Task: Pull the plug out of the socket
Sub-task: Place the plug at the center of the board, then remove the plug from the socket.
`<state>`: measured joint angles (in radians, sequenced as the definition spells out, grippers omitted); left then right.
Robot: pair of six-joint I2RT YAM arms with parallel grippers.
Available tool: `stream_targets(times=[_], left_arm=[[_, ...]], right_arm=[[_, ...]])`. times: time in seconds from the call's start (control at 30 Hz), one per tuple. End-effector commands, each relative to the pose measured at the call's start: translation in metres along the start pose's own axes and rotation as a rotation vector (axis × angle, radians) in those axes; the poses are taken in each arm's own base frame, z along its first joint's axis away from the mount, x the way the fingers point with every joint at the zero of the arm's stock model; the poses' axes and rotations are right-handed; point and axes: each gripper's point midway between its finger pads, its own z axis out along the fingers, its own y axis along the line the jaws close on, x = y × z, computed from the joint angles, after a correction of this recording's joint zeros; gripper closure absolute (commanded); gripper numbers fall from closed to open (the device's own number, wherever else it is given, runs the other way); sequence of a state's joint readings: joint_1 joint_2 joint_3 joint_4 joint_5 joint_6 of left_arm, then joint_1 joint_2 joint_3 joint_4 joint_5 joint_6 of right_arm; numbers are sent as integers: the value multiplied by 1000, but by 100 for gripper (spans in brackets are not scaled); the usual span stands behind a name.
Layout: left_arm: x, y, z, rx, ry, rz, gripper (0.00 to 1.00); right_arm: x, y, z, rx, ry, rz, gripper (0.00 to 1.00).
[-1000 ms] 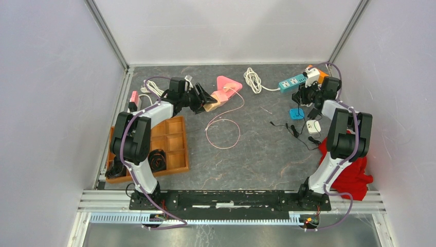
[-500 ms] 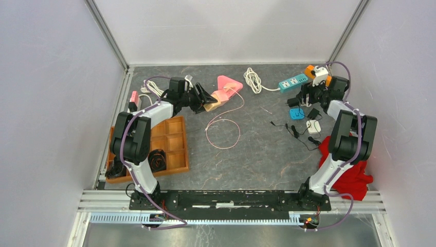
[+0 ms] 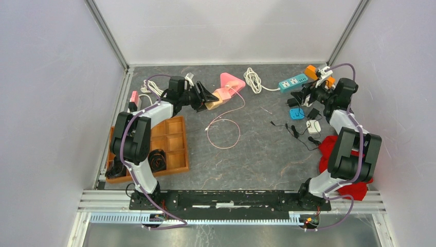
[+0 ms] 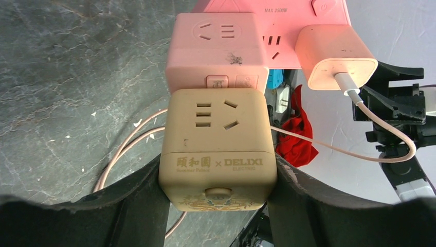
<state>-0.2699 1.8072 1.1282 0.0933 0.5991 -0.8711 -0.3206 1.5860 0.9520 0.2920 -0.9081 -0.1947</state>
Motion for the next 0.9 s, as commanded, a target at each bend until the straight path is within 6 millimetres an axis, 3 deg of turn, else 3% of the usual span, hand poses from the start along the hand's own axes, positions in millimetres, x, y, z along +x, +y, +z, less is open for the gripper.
stream_targets(times=[0.0,0.3,0.67,0.87], left_arm=[[-16,-65,-17,233,-42,183,98],[-1,-82,-16,337,19,243,98],[15,-89,-10,432,82,184,98],[21,-93,-9,470,103,153,98]], right_arm=[[-31,34,-1,-149,-102,-86,23],[-32,81,14,-267,-107,-202,20],[-41,129,37,-311,-220,84,20],[-48,165,41,-361,-293,106,20]])
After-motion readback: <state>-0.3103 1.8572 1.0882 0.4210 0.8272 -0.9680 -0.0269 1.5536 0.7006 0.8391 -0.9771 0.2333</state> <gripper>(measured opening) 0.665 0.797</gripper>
